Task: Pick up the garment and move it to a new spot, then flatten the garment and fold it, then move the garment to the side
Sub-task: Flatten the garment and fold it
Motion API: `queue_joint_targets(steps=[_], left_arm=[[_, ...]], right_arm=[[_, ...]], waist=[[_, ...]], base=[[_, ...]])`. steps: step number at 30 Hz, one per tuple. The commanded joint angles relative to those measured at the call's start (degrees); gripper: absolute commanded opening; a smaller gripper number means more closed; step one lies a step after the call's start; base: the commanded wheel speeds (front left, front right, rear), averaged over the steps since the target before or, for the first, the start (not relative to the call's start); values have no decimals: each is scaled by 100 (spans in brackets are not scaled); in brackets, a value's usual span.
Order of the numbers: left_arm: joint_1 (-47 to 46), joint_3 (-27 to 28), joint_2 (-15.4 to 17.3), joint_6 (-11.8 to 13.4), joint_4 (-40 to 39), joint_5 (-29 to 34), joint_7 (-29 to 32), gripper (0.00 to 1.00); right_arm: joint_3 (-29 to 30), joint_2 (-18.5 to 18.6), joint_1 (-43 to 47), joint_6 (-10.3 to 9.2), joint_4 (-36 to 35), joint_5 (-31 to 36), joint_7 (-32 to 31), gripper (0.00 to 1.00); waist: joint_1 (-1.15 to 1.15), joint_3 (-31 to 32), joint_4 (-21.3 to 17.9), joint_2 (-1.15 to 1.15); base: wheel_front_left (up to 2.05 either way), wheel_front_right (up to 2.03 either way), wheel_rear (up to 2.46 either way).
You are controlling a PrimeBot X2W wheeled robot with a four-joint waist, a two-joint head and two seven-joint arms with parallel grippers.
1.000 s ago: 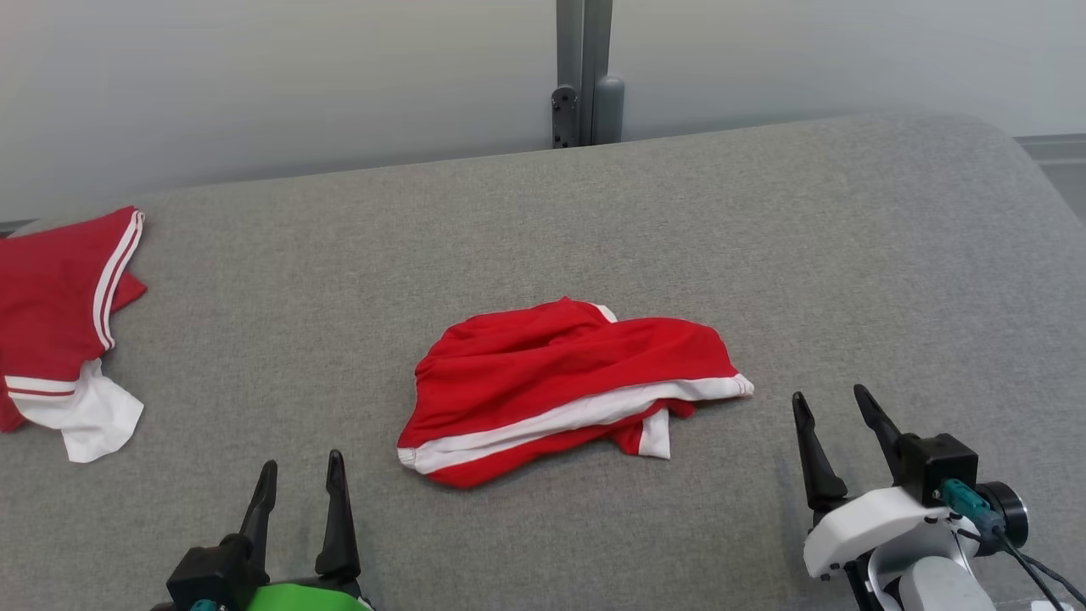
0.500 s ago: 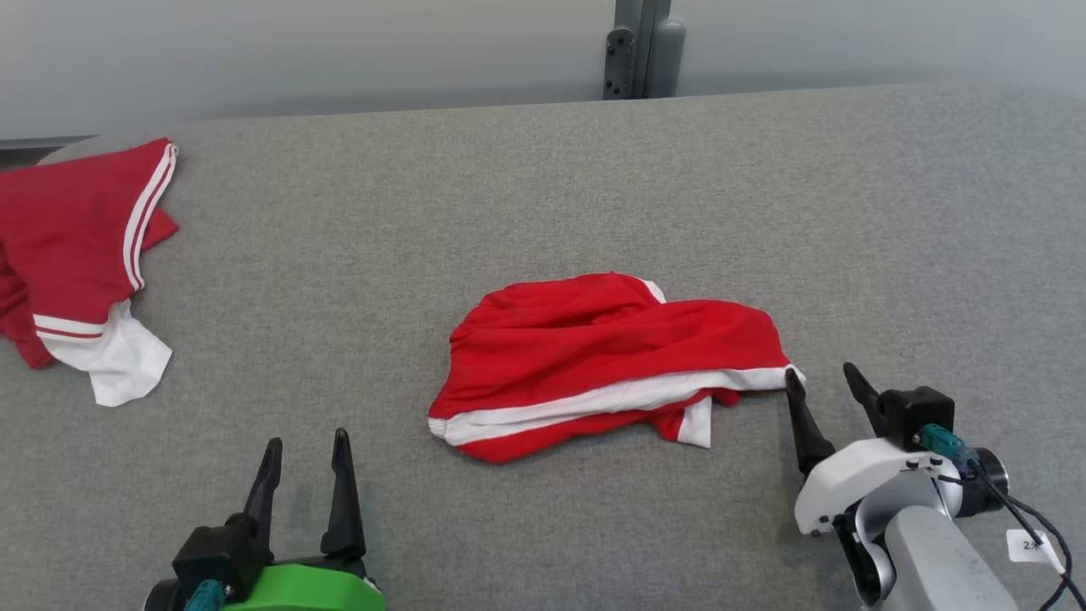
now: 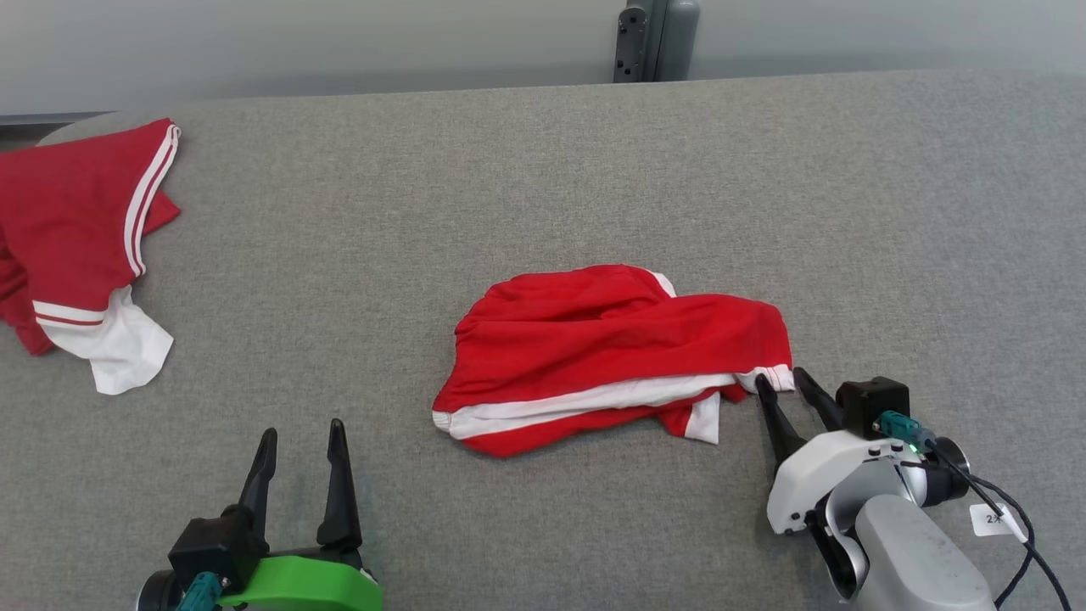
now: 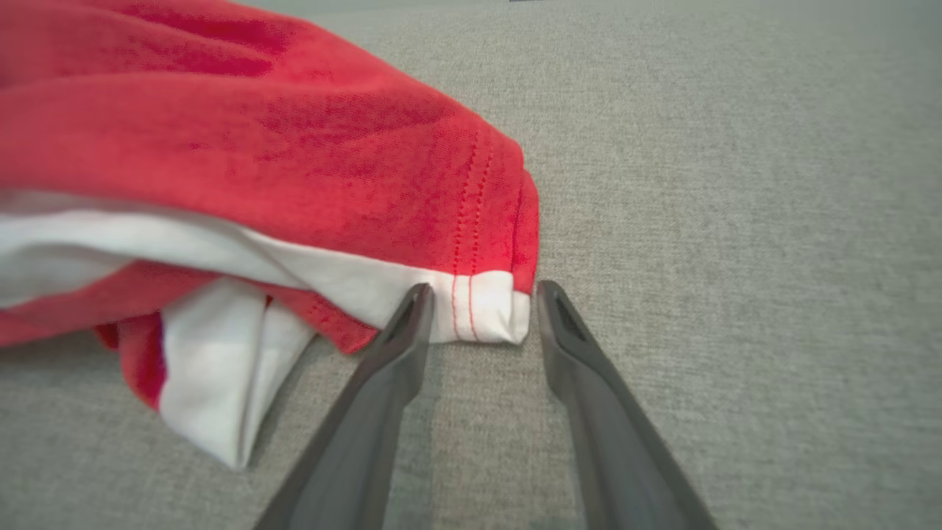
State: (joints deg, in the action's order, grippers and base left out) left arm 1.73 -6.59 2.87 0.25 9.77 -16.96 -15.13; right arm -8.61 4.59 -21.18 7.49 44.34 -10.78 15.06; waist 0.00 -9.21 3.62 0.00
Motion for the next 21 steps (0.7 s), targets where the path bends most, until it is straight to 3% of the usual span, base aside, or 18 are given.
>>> queue_joint_targets(steps=[1, 11, 14, 16, 21], left_arm=[[-57, 20, 4, 0, -5, 70, -3, 100], [-102, 15, 5, -11, 33, 116, -3, 100], [-114, 9, 5, -23, 61, 126, -4, 100], [-120, -11, 5, -77, 119, 139, -3, 100], [-186, -163, 5, -284, 323, 93, -3, 100]], right_arm=[[-104, 44, -56, 0, 63, -86, 17, 40], [-575, 88, -332, -1, 702, -415, 2, 33], [-695, 107, -414, -1, 878, -511, -1, 18], [-762, 120, -445, -1, 915, -574, -2, 0], [-761, 240, -395, -5, 572, -673, 5, 0]], waist=[[0, -4, -17, 0], [0, -26, -64, 0], [0, -29, -74, 0], [0, -23, -90, 0], [0, 18, -158, 0]], base=[[0, 0, 0], [0, 0, 0], [0, 0, 0], [0, 0, 0], [0, 0, 0]])
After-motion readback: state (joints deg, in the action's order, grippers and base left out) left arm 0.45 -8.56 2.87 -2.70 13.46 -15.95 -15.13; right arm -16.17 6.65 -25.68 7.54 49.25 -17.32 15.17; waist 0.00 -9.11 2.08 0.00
